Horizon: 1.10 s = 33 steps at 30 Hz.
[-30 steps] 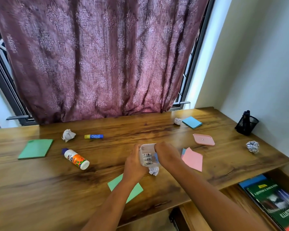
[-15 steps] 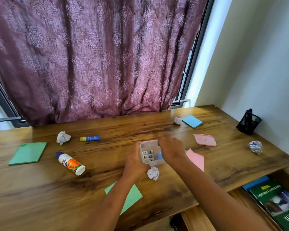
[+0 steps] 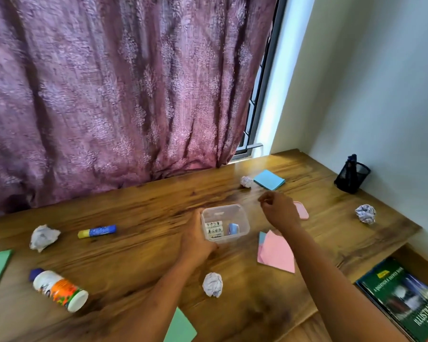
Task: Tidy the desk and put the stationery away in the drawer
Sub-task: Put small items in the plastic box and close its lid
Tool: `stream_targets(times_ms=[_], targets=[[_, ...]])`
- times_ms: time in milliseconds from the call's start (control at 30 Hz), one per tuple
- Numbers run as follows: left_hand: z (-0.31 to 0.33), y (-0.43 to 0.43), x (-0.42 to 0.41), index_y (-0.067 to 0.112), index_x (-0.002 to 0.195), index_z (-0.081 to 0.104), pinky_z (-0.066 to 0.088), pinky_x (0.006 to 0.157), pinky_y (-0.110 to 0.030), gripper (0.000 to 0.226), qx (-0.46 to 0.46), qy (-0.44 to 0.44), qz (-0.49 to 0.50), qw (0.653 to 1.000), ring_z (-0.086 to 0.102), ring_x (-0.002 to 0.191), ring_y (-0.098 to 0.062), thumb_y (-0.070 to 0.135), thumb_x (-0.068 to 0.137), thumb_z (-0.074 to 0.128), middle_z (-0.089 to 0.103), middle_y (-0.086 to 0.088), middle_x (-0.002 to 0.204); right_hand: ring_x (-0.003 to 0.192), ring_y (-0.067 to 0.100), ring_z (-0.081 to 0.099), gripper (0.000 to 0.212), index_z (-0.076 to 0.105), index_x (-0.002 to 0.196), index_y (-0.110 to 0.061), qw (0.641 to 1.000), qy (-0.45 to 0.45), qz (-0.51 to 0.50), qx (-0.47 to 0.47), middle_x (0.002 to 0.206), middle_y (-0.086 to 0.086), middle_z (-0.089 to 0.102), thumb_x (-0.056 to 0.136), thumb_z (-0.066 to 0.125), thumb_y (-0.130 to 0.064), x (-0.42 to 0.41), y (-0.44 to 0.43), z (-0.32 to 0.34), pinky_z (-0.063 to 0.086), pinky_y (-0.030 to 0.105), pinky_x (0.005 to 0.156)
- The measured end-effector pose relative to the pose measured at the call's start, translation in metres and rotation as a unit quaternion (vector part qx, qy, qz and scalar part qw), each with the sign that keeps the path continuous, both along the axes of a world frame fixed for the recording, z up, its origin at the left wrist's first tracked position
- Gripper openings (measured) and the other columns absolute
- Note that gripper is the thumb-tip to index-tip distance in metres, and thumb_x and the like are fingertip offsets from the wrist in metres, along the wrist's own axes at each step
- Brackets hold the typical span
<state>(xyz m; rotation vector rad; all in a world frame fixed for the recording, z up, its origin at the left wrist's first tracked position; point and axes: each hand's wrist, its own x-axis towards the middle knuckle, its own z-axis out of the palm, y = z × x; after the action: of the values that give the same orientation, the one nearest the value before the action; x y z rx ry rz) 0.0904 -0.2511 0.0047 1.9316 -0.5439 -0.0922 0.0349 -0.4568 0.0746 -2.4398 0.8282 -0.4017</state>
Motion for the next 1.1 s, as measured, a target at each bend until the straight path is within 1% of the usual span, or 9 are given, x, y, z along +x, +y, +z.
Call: stream_targets(times_ms=[200,333,500,600,700,767,867,1000,1100], targets=[[-0.010,-0.034,0.030,0.037,0.109,0.048,0.055,0.077,-0.026,0.079,0.003,0.021,-0.039,0.999,0.062,0.096,-0.006,0.008,0.049,0.090,0.064,0.010,0.109,0.115,0.023,0.057,0.035,0.061,0.121,-0.018,0.980,0.179,-0.038,-0.085,0.125,0.007,0.062,0.087,0.056,-0.012,0.002,-0.075,-0.041,0.047,0.034,0.095],[-0.020,-0.052,0.045,0.043,0.107,0.046,0.056,0.077,-0.025,0.075,-0.003,0.068,-0.071,0.995,0.062,0.098,-0.005,0.015,0.054,0.091,0.062,0.011,0.111,0.125,0.024,0.050,0.044,0.052,0.133,-0.021,0.961,0.255,-0.013,-0.105,0.139,0.005,0.052,0.090,0.056,-0.017,0.010,-0.099,-0.062,0.044,0.037,0.102],[-0.034,-0.061,0.056,0.038,0.114,0.049,0.057,0.084,-0.035,0.080,-0.010,0.115,-0.109,0.987,0.063,0.103,-0.008,0.016,0.049,0.090,0.063,0.010,0.114,0.142,0.026,0.028,0.074,0.019,0.151,-0.025,0.946,0.313,0.050,-0.071,0.158,0.005,0.022,0.090,0.060,-0.019,0.033,-0.130,-0.069,0.031,0.041,0.113],[-0.036,-0.059,0.057,0.036,0.116,0.050,0.057,0.083,-0.033,0.082,-0.027,0.160,-0.125,0.979,0.065,0.102,-0.008,0.016,0.047,0.088,0.064,0.008,0.115,0.143,0.029,0.024,0.095,0.008,0.153,-0.025,0.924,0.377,0.054,-0.041,0.160,0.007,0.011,0.082,0.071,-0.025,0.045,-0.146,-0.061,0.029,0.042,0.113],[-0.032,-0.056,0.060,0.036,0.119,0.049,0.056,0.087,-0.038,0.085,-0.019,0.186,-0.147,0.971,0.064,0.106,-0.012,0.024,0.044,0.088,0.064,0.007,0.117,0.136,0.028,0.036,0.093,0.022,0.150,-0.021,0.913,0.399,0.069,-0.055,0.154,0.009,0.028,0.076,0.075,-0.040,0.049,-0.155,-0.061,0.037,0.040,0.109],[-0.026,-0.056,0.063,0.035,0.124,0.046,0.055,0.089,-0.040,0.085,0.017,0.184,-0.169,0.968,0.061,0.109,-0.013,0.016,0.052,0.088,0.061,0.006,0.123,0.126,0.025,0.045,0.084,0.038,0.142,-0.018,0.907,0.400,0.085,-0.099,0.143,0.009,0.041,0.073,0.075,-0.049,0.049,-0.156,-0.061,0.043,0.036,0.101],[-0.019,-0.055,0.067,0.036,0.125,0.042,0.056,0.087,-0.034,0.085,0.048,0.178,-0.176,0.967,0.060,0.108,-0.012,0.005,0.059,0.085,0.058,0.007,0.124,0.108,0.021,0.054,0.071,0.053,0.125,-0.015,0.899,0.398,0.109,-0.146,0.125,0.007,0.054,0.071,0.073,-0.057,0.050,-0.151,-0.058,0.048,0.031,0.087],[-0.017,-0.054,0.063,0.037,0.129,0.039,0.055,0.086,-0.032,0.087,0.052,0.187,-0.172,0.966,0.059,0.110,-0.012,0.005,0.062,0.084,0.057,0.007,0.125,0.095,0.018,0.056,0.066,0.059,0.115,-0.013,0.894,0.390,0.127,-0.180,0.115,0.006,0.061,0.072,0.067,-0.063,0.050,-0.137,-0.052,0.049,0.029,0.079],[-0.014,-0.049,0.059,0.033,0.135,0.035,0.052,0.086,-0.025,0.086,0.042,0.208,-0.173,0.962,0.055,0.114,-0.010,0.003,0.068,0.080,0.053,0.009,0.126,0.101,0.019,0.054,0.071,0.055,0.123,-0.012,0.926,0.303,0.156,-0.161,0.121,0.008,0.058,0.074,0.064,-0.064,0.054,-0.116,-0.031,0.049,0.031,0.084]])
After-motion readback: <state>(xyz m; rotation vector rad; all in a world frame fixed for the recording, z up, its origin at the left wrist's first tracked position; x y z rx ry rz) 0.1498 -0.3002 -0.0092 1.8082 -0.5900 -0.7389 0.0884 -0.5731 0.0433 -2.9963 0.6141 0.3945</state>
